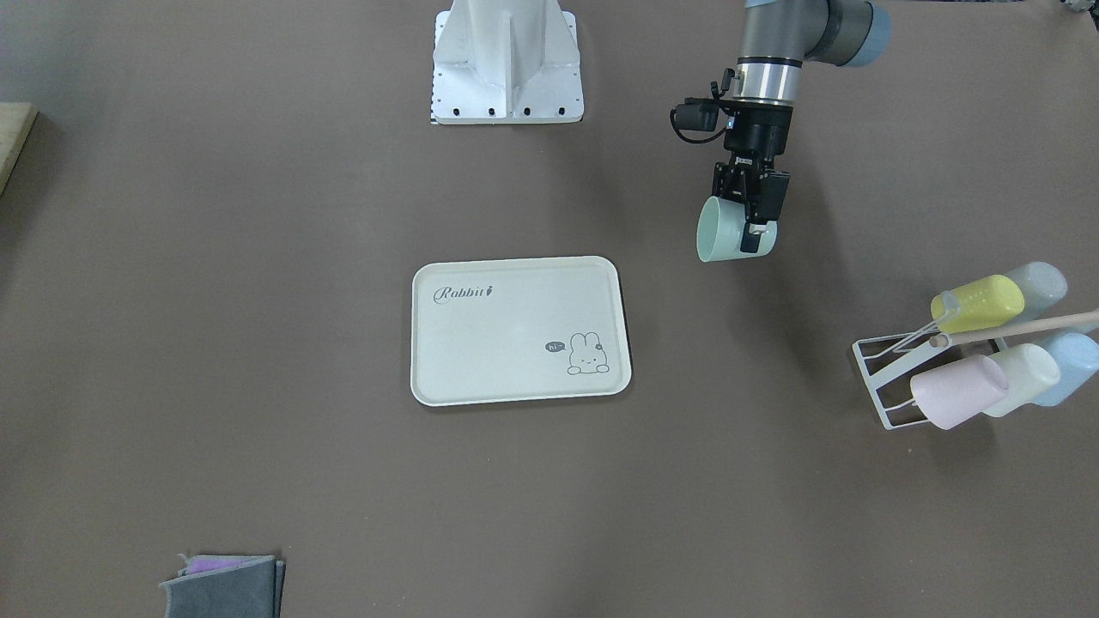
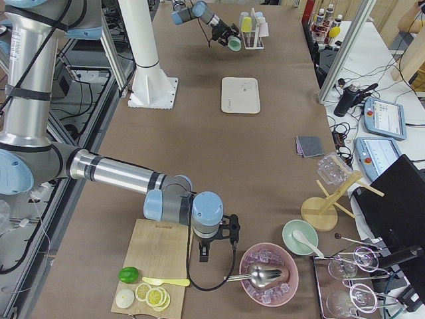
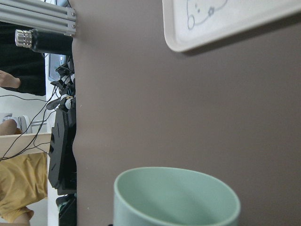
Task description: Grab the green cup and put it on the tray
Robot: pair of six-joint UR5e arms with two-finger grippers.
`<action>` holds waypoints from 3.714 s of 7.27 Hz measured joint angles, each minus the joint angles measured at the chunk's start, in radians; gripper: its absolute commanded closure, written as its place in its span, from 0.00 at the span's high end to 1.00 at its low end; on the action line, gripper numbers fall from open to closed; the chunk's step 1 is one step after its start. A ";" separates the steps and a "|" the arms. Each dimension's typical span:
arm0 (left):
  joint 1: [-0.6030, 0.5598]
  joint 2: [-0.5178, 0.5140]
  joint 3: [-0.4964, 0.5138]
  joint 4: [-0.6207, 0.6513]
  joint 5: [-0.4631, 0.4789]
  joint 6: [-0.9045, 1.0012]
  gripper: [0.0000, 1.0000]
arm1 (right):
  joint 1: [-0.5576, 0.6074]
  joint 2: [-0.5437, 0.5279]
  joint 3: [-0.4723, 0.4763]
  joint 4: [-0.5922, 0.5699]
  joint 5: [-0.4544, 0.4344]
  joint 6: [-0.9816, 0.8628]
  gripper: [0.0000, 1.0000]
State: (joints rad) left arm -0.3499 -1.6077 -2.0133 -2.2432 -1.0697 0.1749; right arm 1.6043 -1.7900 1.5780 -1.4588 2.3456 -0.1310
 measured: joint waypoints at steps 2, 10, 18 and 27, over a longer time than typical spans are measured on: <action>0.005 -0.013 0.018 -0.133 -0.057 -0.130 0.00 | 0.000 -0.002 -0.001 0.000 0.000 0.000 1.00; 0.001 -0.511 0.428 -0.385 -0.089 -0.492 0.00 | 0.000 -0.011 -0.007 0.000 0.000 -0.001 1.00; -0.016 -0.580 0.678 -0.668 -0.120 -0.657 0.00 | 0.000 -0.012 -0.006 0.000 0.001 -0.001 1.00; -0.092 -0.679 0.873 -0.680 -0.119 -0.666 0.00 | 0.000 -0.010 -0.003 0.000 0.001 -0.001 1.00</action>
State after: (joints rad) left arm -0.4422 -2.2871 -1.1407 -2.9229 -1.1889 -0.4913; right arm 1.6045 -1.7999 1.5749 -1.4588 2.3470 -0.1319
